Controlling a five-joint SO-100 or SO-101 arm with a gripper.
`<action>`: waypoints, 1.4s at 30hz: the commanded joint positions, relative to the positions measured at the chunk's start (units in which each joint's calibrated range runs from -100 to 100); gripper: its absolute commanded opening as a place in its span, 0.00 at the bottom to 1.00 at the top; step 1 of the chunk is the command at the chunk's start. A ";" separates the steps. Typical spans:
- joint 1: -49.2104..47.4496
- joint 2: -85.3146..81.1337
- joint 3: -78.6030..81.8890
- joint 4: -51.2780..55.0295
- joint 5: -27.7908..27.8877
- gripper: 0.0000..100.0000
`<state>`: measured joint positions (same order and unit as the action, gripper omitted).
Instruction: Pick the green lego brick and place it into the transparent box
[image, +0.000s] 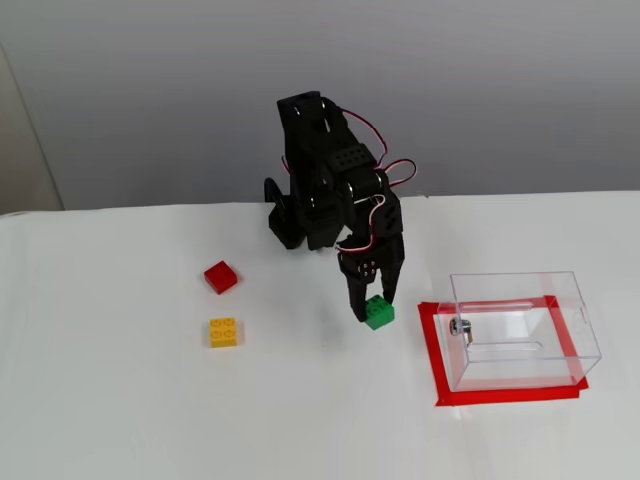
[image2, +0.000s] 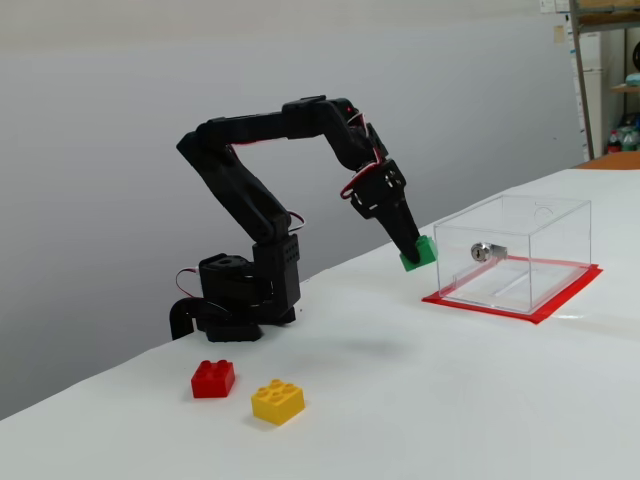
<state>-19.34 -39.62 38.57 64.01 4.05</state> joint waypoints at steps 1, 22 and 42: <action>-0.07 -7.86 -2.49 0.13 0.33 0.07; -19.96 -5.23 -10.63 -6.22 -0.14 0.07; -33.34 23.79 -31.07 -9.53 -0.14 0.07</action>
<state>-51.39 -17.38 12.00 55.01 3.86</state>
